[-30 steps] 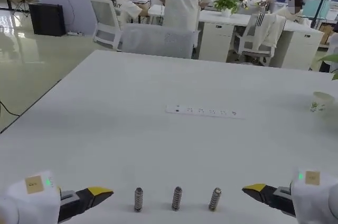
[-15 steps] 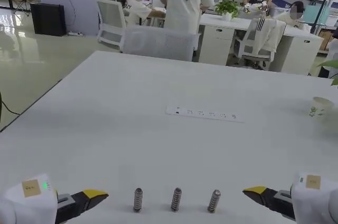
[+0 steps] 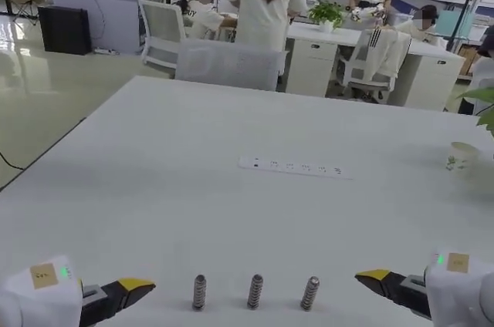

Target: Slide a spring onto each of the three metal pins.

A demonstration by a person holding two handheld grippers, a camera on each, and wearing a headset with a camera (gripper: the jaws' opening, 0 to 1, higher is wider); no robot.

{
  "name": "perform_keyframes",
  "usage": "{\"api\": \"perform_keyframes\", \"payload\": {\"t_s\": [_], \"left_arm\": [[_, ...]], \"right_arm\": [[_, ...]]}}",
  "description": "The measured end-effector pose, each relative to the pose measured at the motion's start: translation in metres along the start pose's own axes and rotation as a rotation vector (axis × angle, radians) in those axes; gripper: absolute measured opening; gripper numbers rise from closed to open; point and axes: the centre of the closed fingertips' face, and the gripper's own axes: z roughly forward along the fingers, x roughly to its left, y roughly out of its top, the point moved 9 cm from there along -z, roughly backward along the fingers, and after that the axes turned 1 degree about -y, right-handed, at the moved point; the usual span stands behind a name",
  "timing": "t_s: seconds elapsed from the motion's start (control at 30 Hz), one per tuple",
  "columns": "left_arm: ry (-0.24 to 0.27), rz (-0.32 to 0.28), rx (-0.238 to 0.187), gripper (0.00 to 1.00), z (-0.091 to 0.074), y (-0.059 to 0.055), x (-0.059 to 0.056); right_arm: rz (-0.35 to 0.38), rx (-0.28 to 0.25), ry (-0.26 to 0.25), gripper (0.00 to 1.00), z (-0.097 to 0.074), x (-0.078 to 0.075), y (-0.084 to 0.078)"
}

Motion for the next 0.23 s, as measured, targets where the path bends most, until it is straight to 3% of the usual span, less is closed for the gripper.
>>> {"api": "perform_keyframes", "payload": {"t_s": [0.23], "left_arm": [[-0.002, -0.001, 0.006, 0.68, -0.001, -0.0005, 0.0002]], "right_arm": [[0.009, -0.006, -0.006, 0.75, -0.0014, 0.001, -0.0018]]}}
